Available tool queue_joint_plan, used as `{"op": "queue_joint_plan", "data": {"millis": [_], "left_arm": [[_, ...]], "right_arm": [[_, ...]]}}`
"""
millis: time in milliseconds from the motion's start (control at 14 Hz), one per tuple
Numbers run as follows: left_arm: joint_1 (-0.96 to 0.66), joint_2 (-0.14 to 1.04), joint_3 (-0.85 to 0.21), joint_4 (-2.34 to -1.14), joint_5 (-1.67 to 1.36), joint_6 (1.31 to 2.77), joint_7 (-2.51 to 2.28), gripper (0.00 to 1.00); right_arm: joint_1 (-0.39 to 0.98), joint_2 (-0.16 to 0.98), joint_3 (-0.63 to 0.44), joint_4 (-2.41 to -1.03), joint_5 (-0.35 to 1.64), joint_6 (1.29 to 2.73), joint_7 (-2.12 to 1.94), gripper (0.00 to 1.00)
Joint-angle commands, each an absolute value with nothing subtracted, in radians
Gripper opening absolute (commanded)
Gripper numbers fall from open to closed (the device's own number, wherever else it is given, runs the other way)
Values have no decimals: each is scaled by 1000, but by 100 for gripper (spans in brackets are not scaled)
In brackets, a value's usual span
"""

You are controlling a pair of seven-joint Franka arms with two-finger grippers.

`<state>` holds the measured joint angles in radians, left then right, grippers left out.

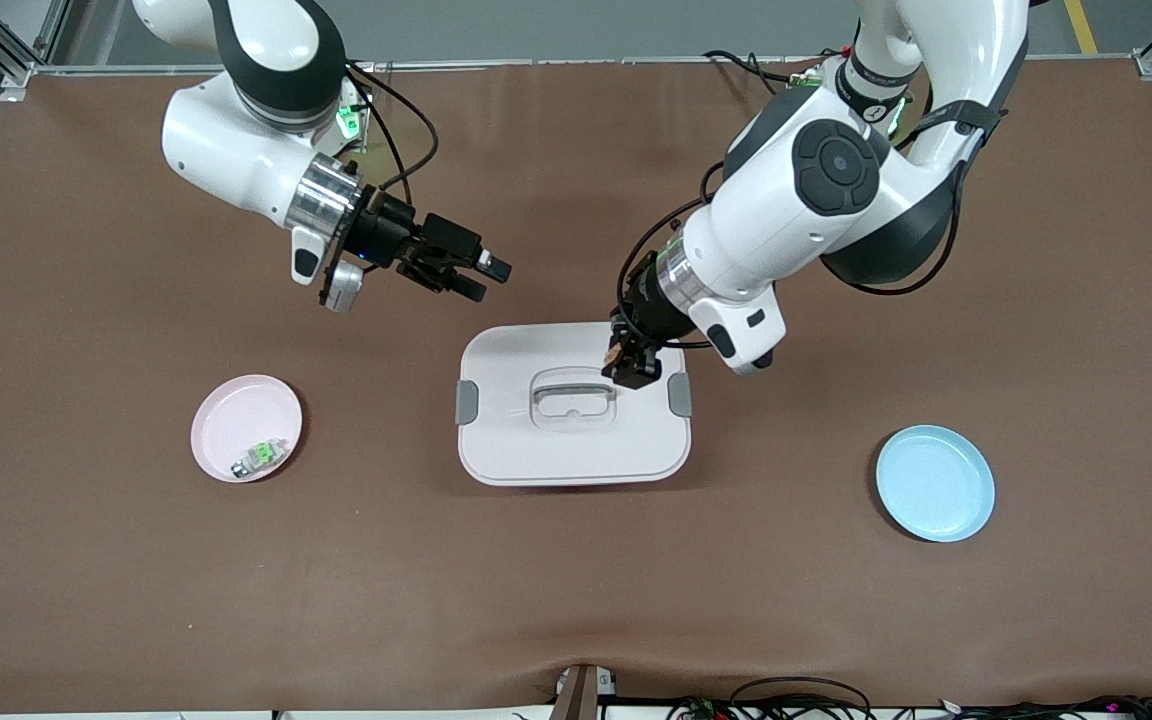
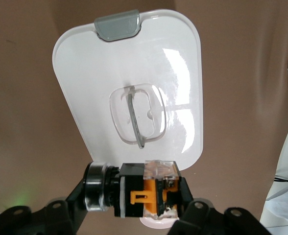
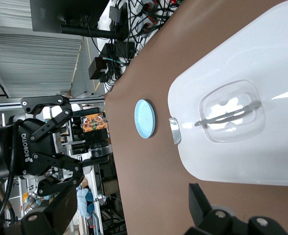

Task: Transfer orange switch to right arm and place
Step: 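Hold the switch above the box while the right gripper reaches toward it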

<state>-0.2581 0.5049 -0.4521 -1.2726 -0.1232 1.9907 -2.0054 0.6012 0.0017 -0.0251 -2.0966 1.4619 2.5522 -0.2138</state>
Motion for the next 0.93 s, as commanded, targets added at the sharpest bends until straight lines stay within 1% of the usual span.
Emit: {"op": "queue_joint_plan", "data": {"millis": [0,358,645,860], "left_arm": [[-258,511,-456,-1269,-133,1994,-2009,0],[-253,545,-456,-1267,-132,1994,-2014,0],[-270,545,-456,-1269,-138,1993,-2028,0],[-279,548,-459,-1267,-137,1996,-2046,0]], "right_arm": [[649,83,-38,-1987,1494,2605,-229,100],[672,196,-40,-1861,1509,2635,-233,100],[673,293,-40,-1764,1496,2637,-245,100],[689,351,-40,-1718,1502,2654,-253,100]]}}
